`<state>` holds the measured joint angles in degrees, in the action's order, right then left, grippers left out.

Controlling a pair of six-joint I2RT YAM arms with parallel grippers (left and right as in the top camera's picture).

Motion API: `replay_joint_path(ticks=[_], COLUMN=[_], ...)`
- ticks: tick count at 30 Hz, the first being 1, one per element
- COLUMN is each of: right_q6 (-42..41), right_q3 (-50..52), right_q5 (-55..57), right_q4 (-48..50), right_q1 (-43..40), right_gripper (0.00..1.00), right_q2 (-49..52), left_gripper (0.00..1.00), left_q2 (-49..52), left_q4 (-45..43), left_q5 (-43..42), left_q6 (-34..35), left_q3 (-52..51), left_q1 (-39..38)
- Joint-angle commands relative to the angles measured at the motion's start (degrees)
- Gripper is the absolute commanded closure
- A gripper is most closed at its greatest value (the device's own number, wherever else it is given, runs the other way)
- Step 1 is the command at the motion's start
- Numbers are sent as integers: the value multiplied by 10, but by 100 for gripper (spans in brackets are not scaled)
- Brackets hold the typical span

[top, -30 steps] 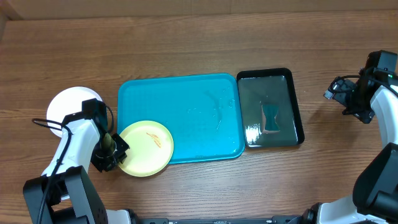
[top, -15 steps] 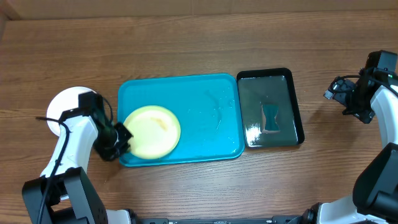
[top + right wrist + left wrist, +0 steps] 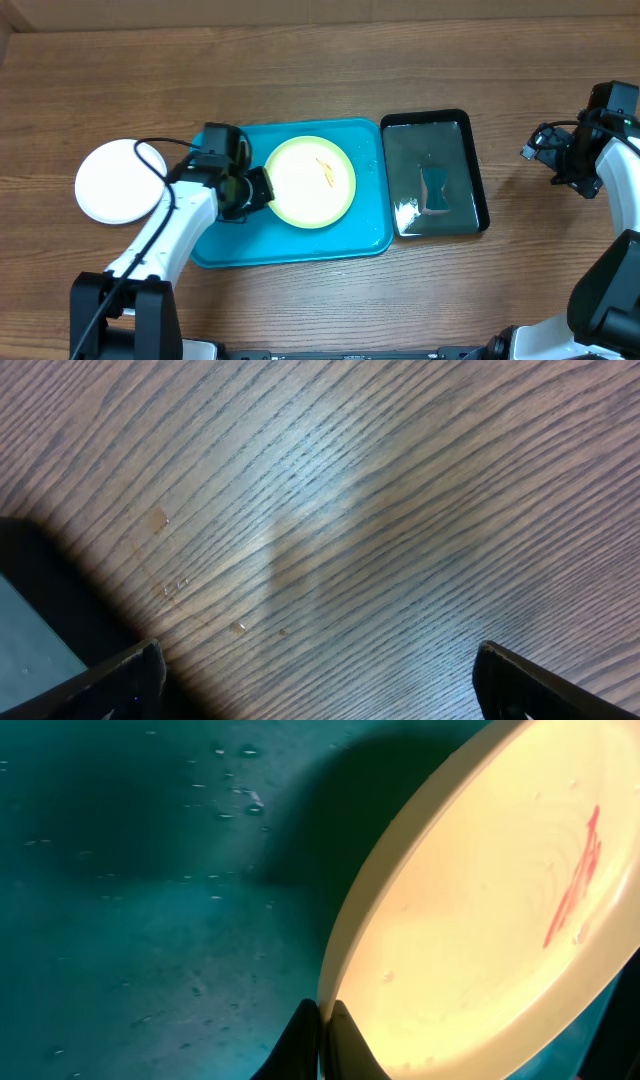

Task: Clean dirty plates on tray and stack at the side
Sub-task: 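Drag the yellow plate onto the teal tray center with the left gripper, then reach the right gripper into the black tray and grasp the green sponge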

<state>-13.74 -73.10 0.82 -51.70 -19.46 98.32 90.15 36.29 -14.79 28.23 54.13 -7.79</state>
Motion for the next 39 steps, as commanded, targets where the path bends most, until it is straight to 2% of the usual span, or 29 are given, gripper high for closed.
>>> replay_joint_path(ticks=[1, 12, 28, 30, 32, 35, 36, 38, 39], right_q6=[-4, -4, -7, -17, -17, 29, 69, 95, 95], right_q3=[-7, -7, -7, -7, -7, -7, -8, -10, -13], right_q5=[0, 0, -4, -38, -119, -241, -291, -333, -330], right_q4=[2, 2, 3, 6, -10, -50, -59, -76, -86], right_q1=[-2, -2, -2, -2, -2, -2, -1, 2, 5], right_gripper=[0, 0, 0, 0, 0, 0, 6, 24, 26], right_q2=[0, 0, 0, 0, 0, 0, 0, 0, -1], left_gripper=[96, 96, 96, 96, 96, 95, 94, 92, 91], left_q2=[5, 5, 47, 51, 52, 52, 52, 52, 52], left_q4=[-7, -8, -55, -55, -55, -57, -59, -61, -62], left_q5=[52, 84, 75, 67, 58, 51, 49, 47, 47], left_q6=[31, 46, 52, 52, 50, 50, 50, 50, 49], left_q3=[10, 2, 2, 2, 2, 2, 2, 2, 2], left_q1=[-17, -21, -24, -24, -24, -24, -24, -24, -24])
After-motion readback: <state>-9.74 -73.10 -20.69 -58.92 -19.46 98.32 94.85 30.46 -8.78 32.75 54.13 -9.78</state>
